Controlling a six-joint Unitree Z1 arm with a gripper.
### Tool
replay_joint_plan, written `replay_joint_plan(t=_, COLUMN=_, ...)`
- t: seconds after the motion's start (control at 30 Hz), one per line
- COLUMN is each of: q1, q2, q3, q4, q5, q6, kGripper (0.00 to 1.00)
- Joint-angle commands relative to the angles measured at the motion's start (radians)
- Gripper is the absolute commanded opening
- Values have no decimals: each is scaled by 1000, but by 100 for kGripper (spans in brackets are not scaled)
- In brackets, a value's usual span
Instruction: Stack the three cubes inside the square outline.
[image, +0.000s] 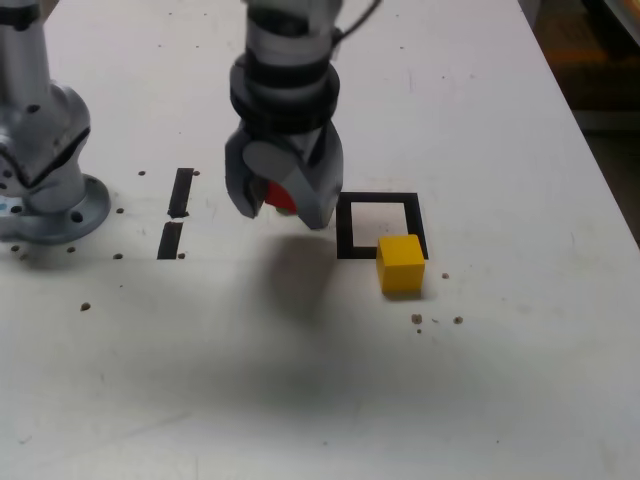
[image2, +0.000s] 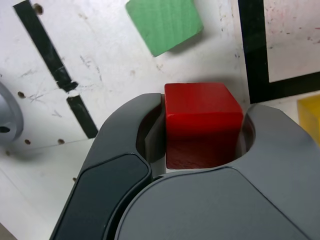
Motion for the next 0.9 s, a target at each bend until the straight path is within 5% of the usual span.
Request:
replay_joint_plan(t=0.0, q1=6, q2=17, q3=-4, q4=-7, q5=-2, q6=3, kGripper=17)
replay_joint_plan(t=0.87, q1=-61, q2=207, q3=-205, q4=-145, q5=-58, q6=53, kGripper=17)
